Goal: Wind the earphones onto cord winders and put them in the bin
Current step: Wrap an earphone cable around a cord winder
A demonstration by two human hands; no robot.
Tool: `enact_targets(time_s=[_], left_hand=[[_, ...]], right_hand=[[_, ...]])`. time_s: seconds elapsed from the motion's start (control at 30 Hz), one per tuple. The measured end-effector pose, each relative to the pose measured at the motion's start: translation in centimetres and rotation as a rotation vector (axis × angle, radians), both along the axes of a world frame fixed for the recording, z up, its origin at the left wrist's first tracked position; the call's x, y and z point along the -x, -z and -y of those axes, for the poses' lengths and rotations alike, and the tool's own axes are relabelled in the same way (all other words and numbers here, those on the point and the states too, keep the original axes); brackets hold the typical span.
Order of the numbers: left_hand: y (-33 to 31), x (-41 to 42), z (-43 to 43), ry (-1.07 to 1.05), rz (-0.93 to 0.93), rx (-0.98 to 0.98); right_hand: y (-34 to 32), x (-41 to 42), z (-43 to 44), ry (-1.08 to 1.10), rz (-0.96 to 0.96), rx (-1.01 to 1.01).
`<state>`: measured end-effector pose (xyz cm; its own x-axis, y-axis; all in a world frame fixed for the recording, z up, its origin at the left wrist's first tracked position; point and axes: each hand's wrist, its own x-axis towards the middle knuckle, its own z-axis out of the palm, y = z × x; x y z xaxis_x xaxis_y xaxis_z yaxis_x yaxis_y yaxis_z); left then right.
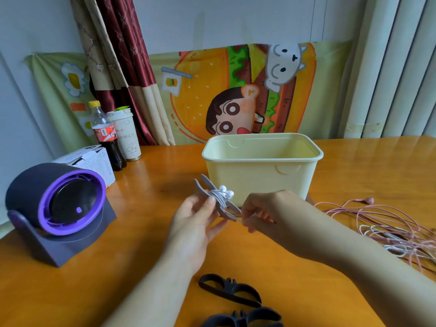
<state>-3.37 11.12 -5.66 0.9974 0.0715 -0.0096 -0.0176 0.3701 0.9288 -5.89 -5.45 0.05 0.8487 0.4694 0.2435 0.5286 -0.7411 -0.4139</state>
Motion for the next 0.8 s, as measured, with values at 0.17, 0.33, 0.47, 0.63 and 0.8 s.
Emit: enact_targets(time_s=[0.17, 0.33, 0.47, 0.63, 0.8], left_hand=[[0.1, 0.8, 1.2, 0.092, 0.168, -0.389], [-0.1, 1.3, 1.5, 0.306, 0.294, -0.503], [-0.2, 1.4, 1.3, 0.37, 0.335, -0.576], [-1.0, 1.6, 0.6, 0.432, 0.352, -0.567], [-1.2, 2.0, 0.6, 0.425, 0.378, -0.615]], right_hand=[[-1.3, -0.3, 0.6, 0.044, 0.145, -0.079], [-0.9, -1.5, 2.2, 0.124, 0.169, -0.243], [-0.6, -2.0, 2.6, 0.1, 0.085, -0.371], [-1.0, -2.2, 3.4, 0.039, 0.031, -0.378], [-2.1, -1.9, 4.8, -0.082, -0.12, -0.269]])
